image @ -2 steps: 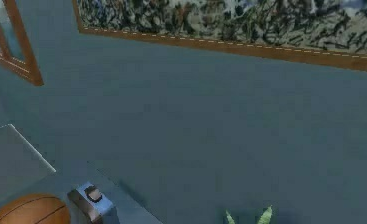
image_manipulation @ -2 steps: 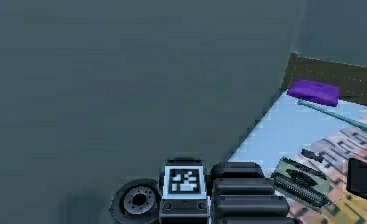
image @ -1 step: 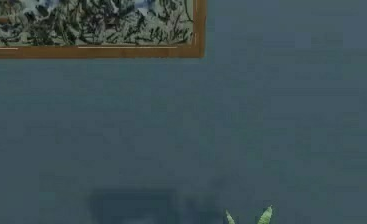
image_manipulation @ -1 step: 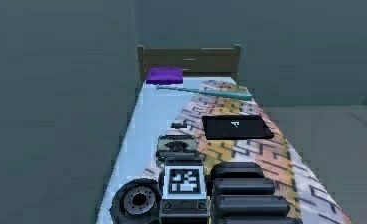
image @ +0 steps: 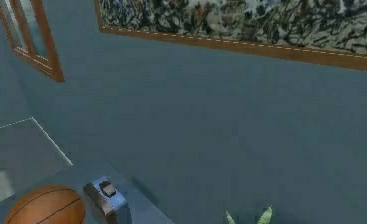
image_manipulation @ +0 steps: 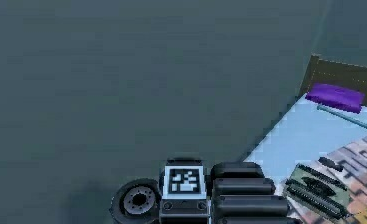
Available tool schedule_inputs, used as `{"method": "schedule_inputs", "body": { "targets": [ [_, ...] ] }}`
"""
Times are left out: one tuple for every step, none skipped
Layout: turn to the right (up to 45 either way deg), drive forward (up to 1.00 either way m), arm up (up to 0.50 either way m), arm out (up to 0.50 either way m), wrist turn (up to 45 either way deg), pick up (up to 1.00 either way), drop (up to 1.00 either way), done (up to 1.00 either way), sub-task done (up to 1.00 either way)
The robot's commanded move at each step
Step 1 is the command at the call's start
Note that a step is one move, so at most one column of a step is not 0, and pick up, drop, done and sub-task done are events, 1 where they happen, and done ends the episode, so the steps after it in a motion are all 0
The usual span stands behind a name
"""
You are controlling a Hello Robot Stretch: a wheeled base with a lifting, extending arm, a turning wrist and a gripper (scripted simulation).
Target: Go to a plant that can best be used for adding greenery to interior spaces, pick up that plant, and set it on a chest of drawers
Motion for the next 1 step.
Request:
{"method": "schedule_inputs", "body": {
  "targets": [
    [-45.0, 0.0, 0.0, 0.0, 0.0, 0.0, 0.0, 0.0, 0.0]
  ]
}}
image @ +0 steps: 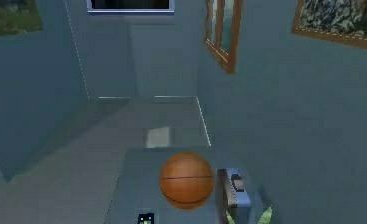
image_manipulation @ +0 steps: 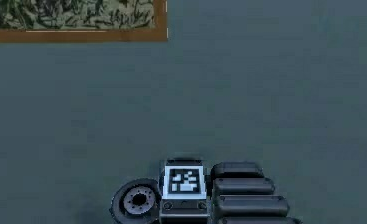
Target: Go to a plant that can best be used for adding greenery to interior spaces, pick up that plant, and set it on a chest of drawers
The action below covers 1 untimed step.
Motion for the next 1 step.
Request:
{"method": "schedule_inputs", "body": {
  "targets": [
    [45.0, 0.0, 0.0, 0.0, 0.0, 0.0, 0.0, 0.0, 0.0]
  ]
}}
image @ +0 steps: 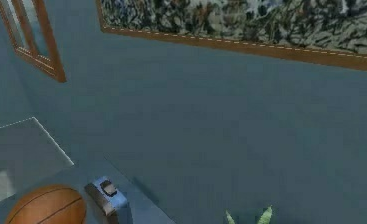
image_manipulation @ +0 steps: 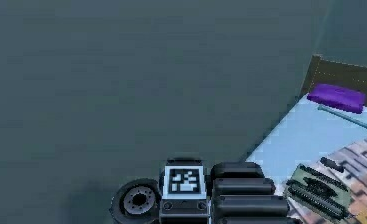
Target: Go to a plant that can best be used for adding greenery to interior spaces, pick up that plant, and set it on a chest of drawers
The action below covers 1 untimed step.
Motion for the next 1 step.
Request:
{"method": "schedule_inputs", "body": {
  "targets": [
    [45.0, 0.0, 0.0, 0.0, 0.0, 0.0, 0.0, 0.0, 0.0]
  ]
}}
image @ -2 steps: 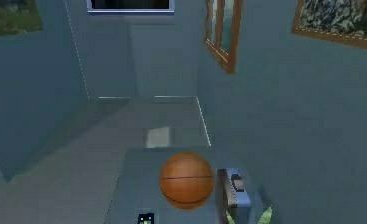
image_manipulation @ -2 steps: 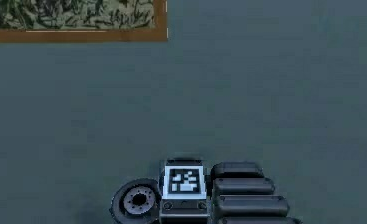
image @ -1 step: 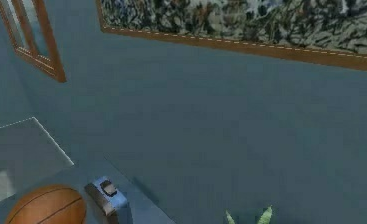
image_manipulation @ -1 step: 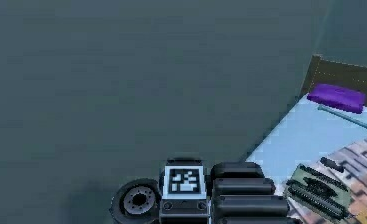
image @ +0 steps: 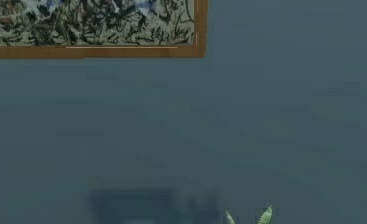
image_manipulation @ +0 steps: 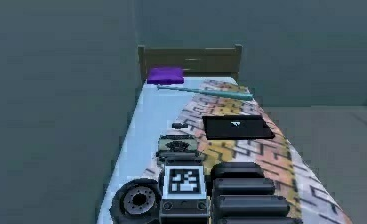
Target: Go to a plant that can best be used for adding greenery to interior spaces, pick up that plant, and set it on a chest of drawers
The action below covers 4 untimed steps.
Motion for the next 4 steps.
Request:
{"method": "schedule_inputs", "body": {
  "targets": [
    [9.0, 0.0, 0.0, 0.0, 0.0, 0.0, 0.0, 0.0, 0.0],
    [-45.0, 0.0, 0.0, 0.0, 0.0, 0.0, 0.0, 0.0, 0.0],
    [-45.0, 0.0, 0.0, 0.0, 0.0, 0.0, 0.0, 0.0, 0.0],
    [-9.0, 0.0, 0.0, 0.0, 0.0, 0.0, 0.0, 0.0, 0.0]
  ]
}}
